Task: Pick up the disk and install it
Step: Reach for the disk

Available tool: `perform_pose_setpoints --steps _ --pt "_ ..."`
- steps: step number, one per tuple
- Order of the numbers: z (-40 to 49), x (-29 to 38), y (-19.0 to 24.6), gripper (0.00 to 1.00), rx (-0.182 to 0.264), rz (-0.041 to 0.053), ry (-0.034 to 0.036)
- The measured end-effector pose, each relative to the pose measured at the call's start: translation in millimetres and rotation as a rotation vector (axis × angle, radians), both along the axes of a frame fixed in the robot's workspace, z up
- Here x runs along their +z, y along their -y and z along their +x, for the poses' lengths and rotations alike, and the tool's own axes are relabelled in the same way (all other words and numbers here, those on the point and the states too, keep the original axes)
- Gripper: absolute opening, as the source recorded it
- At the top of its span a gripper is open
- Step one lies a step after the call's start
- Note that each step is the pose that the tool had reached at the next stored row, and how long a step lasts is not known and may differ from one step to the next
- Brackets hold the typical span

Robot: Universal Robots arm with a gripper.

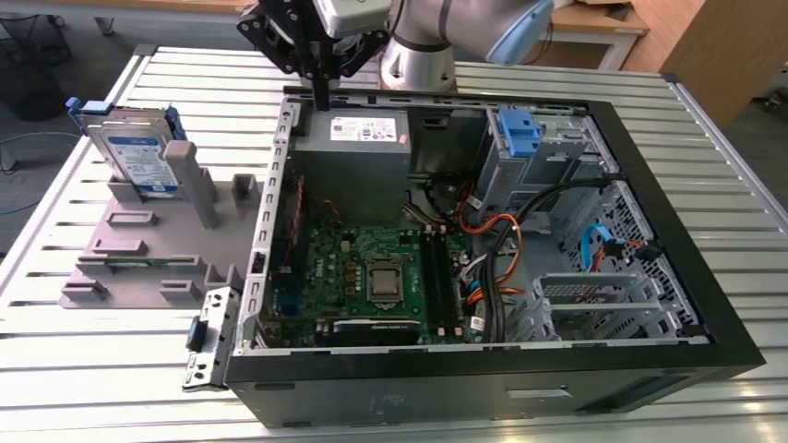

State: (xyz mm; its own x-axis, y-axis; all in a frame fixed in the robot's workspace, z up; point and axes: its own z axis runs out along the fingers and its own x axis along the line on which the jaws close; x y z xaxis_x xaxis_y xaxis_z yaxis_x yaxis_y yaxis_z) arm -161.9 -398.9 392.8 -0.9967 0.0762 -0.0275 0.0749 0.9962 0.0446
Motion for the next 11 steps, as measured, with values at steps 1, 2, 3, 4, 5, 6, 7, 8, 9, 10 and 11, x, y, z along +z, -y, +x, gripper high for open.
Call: perform_pose_setpoints --steps 1,2,3,4,5,6,7,8,9,10,11 --pt "-1.3 0.0 0.0 0.11 0.000 0.0000 0.0002" --pt "-2.5 0.0 0.0 0.11 0.000 0.0000 0.0004" --pt "-3.4 0.0 0.0 0.11 0.000 0.0000 0.0006" --pt "-3.7 -0.1 0.0 0.11 0.000 0.0000 0.0007" --pt "-3.7 -0.1 0.0 0.11 0.000 0.0001 0.0007" --pt "-3.7 0.0 0.0 0.11 0.000 0.0000 0.0007" --pt "-3.8 0.0 0.0 0.11 0.000 0.0000 0.0006" --pt "-3.9 0.0 0.0 0.11 0.000 0.0000 0.0007" --pt "-3.9 0.0 0.0 0.11 0.000 0.0000 0.0006" --pt "-3.9 0.0 0.0 0.11 0.000 0.0000 0.0006" --pt "-4.0 0.0 0.0 0.11 0.000 0.0000 0.0006"
